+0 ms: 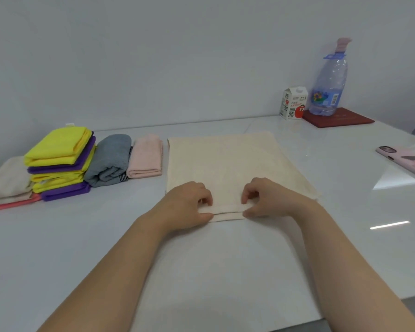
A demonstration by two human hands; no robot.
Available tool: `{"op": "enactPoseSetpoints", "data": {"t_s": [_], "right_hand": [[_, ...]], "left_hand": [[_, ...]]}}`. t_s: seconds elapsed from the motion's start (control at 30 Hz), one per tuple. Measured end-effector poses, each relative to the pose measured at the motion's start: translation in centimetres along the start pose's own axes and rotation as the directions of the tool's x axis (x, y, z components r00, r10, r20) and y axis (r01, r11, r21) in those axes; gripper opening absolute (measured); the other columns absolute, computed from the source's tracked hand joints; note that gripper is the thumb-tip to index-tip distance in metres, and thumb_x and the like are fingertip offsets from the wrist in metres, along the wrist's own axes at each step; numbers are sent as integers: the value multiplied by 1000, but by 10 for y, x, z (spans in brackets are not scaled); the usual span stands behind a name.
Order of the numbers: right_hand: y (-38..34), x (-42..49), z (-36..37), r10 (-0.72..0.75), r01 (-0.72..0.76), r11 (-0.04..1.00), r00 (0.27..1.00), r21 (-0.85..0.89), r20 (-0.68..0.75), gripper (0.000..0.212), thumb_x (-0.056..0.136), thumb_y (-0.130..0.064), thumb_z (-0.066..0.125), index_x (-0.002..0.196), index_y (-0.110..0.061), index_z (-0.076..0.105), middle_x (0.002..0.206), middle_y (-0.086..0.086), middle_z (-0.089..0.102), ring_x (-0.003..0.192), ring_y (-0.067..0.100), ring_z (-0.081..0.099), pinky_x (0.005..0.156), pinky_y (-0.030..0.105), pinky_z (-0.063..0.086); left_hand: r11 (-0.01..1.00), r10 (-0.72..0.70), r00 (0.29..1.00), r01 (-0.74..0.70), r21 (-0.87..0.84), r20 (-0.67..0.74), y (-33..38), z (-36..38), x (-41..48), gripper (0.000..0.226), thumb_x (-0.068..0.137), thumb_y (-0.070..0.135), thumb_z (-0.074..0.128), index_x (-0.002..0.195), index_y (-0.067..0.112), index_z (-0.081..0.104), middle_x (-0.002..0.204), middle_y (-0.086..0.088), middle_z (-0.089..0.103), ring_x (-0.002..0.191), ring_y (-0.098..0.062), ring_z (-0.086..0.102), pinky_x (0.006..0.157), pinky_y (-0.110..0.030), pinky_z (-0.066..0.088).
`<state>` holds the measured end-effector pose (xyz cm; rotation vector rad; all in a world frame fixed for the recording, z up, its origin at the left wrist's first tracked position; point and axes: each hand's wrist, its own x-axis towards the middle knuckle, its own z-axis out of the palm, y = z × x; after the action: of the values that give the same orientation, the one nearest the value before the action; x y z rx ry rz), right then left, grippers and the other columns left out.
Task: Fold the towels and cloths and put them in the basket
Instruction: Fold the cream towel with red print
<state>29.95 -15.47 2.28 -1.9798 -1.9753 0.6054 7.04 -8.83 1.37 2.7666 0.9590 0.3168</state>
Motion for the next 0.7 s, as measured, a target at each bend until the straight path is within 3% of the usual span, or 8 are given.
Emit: {"op": "enactPoseSetpoints", "data": {"t_s": [0.1,0.2,0.27,0.33,0.4,0.5,0.6,0.7], "right_hand": [[2,-3,2,-37,37,999,998,6,-50,14,72,-22,70,81,-29,60,94,-9,51,87,5,47,73,18,38],[-4,-2,9,-48,43,999,977,-29,-206,5,76,-14,63,77,-19,61,89,-3,58,85,15,52,72,25,41],[-12,-3,7,-95,78,995,901,-57,-424,2,80,-11,60,80,-12,60,84,0,59,83,19,53,72,30,40],[-19,-6,3,-182,139,983,801,-118,-570,4,79,-9,60,79,-11,57,77,-1,55,77,18,49,67,30,38],[-16,-11,5,-256,183,964,837,-193,-484,10,76,-9,60,74,-16,53,72,-4,50,73,16,45,65,28,34],[-6,-16,21,-227,194,962,959,-190,-170,20,74,-11,55,68,-26,44,73,-12,44,74,9,40,68,26,36],[-2,-14,22,-181,158,975,973,-155,-144,23,76,-11,54,68,-30,44,77,-13,44,79,10,42,72,24,40],[-2,-16,18,-157,143,984,979,-109,-133,28,77,-10,53,68,-34,42,80,-14,45,84,11,43,76,25,42]], "left_hand": [[999,32,996,-33,-15,-78,2,4,1,13,84,25,62,95,19,63,93,8,60,87,-9,51,80,-24,43],[995,97,949,-88,43,-299,6,11,2,12,81,19,52,80,13,63,74,3,60,68,-14,52,61,-31,47],[985,166,866,-121,124,-472,9,11,4,10,79,14,52,74,10,60,67,0,56,60,-17,49,50,-31,43],[972,220,816,-140,186,-534,13,6,2,7,78,7,55,73,8,59,65,-2,53,57,-18,45,49,-29,38],[949,295,823,-196,245,-485,11,7,-3,10,77,8,50,70,8,57,64,-3,49,57,-18,42,49,-27,32],[936,322,908,-264,233,-267,3,20,-16,14,81,17,44,74,11,54,67,0,48,60,-17,43,49,-29,37],[964,246,949,-219,149,-197,0,23,-19,19,84,28,41,81,15,54,75,4,50,67,-14,45,55,-30,43],[978,203,958,-188,91,-202,-2,23,-20,28,84,43,42,88,19,55,83,8,51,75,-9,43,63,-23,40]]}}
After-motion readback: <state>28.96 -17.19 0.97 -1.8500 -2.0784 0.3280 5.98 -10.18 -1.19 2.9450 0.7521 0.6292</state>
